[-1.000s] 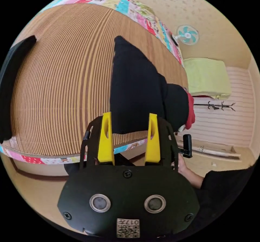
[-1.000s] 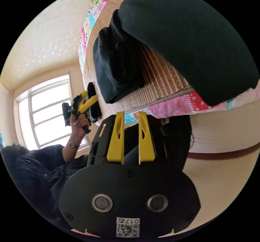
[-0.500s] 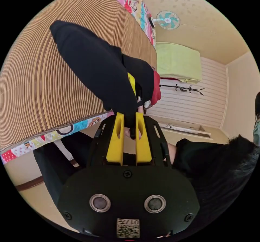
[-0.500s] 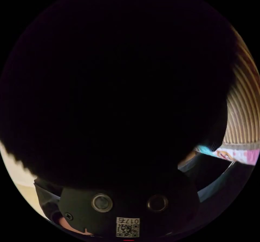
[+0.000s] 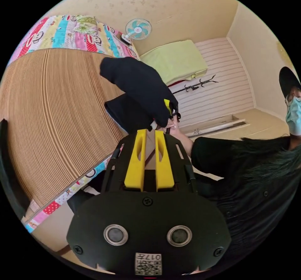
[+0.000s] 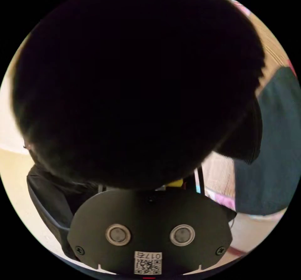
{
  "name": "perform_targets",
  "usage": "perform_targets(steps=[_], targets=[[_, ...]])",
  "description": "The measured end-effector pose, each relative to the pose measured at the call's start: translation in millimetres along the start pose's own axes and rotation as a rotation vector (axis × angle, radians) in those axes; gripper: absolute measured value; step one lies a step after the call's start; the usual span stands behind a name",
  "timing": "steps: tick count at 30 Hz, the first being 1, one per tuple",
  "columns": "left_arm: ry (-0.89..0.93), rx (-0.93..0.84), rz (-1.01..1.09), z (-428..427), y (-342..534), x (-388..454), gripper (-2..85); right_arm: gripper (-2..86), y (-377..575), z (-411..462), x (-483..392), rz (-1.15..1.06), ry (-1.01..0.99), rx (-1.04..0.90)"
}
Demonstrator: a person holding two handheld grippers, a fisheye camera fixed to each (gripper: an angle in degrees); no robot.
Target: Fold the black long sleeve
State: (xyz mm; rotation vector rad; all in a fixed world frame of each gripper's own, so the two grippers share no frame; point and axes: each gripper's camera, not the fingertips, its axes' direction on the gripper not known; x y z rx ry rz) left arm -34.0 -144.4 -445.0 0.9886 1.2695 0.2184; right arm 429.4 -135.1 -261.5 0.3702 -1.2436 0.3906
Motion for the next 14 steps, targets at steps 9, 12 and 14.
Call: perform_targets(steps=[9, 12, 14], targets=[[-0.526, 0.144, -0.478, -115, 36, -90, 8.2, 2.5, 216, -75, 92, 0.732, 0.294, 0.282], [-0.658, 0.27, -0.629, -174, 55, -115, 9.4, 1.5, 259, -46, 86, 0.81, 0.306, 0.28], [-0.697, 0.361, -0.708, -211, 68, -129, 10.3, 1.1, 271, -27, 83, 0.834, 0.292, 0.285]])
